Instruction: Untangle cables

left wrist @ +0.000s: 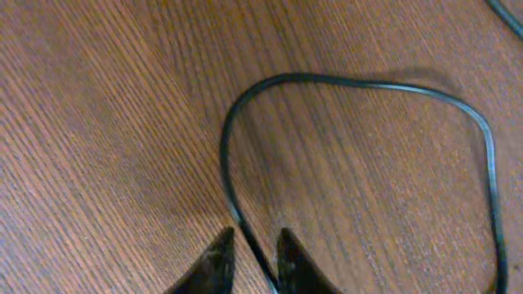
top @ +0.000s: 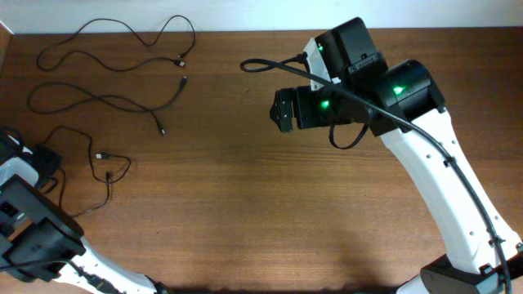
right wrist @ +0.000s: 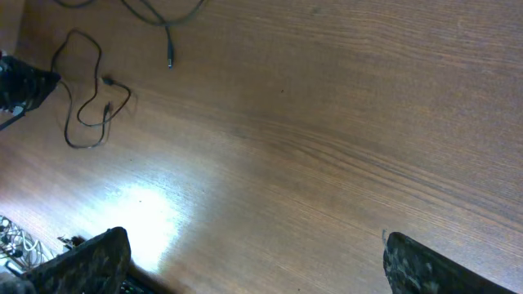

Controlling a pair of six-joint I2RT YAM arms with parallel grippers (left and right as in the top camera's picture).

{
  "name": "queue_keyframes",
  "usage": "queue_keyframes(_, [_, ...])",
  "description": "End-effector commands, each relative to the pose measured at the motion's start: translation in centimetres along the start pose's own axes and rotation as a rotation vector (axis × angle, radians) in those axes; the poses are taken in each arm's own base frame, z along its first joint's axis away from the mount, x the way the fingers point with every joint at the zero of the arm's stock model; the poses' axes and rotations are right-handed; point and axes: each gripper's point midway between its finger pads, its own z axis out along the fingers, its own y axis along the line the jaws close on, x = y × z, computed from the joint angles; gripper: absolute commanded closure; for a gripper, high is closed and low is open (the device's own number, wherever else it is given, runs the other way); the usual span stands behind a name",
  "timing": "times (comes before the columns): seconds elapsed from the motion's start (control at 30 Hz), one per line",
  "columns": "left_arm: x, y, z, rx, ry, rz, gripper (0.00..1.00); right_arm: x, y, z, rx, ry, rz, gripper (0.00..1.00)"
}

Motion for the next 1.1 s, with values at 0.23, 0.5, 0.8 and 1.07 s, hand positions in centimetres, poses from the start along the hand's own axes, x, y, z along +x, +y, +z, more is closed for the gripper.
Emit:
queue_keyframes(0.23, [-1.0, 5.9, -2.5, -0.077, -0.006, -0.37, 1.0, 0.0, 0.2, -0.3, 0.0, -0.01, -0.012, 0.02])
queue_keyframes(0.5, [-4.6, 8.8, -9.1, -0.079, -0.147, -0.536, 1.0, 0.0, 0.2, -0.3, 0.0, -0.01, -0.012, 0.02])
queue_keyframes(0.8, [-1.6, 9.8, -10.1, -0.158, -0.045, -0.592, 0.88, 0.0, 0.2, -0.3, 0.0, -0.01, -0.012, 0.02])
queue_keyframes(1.07, [0.1, 10.0, -10.2, -0.189, 0.025, -0.499, 0.01, 0.0, 0.2, -0.3, 0.0, -0.01, -0.012, 0.02])
